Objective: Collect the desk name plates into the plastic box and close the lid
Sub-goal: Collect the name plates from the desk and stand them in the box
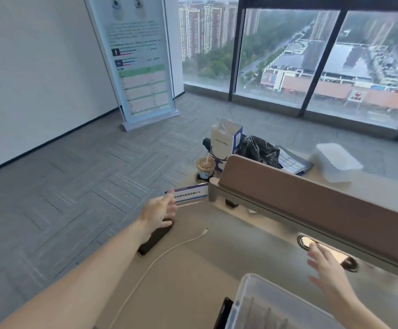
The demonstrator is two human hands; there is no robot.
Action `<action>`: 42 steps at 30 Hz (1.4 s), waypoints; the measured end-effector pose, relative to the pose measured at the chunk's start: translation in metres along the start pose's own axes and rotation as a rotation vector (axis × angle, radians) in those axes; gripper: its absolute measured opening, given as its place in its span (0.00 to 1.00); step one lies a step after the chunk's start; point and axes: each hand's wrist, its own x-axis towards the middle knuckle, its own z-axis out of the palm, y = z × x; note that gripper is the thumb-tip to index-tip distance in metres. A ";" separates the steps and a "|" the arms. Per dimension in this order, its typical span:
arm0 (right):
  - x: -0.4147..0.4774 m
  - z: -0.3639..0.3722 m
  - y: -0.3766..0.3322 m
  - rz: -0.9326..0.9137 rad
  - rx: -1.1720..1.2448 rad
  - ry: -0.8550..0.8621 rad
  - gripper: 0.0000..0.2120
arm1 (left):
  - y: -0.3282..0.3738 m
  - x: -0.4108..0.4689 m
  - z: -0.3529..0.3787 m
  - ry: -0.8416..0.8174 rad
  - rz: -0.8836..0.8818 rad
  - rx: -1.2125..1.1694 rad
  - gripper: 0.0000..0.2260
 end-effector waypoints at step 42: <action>0.208 0.418 -0.002 -0.187 -0.303 -0.176 0.05 | -0.106 0.344 -0.066 -0.085 0.168 0.263 0.03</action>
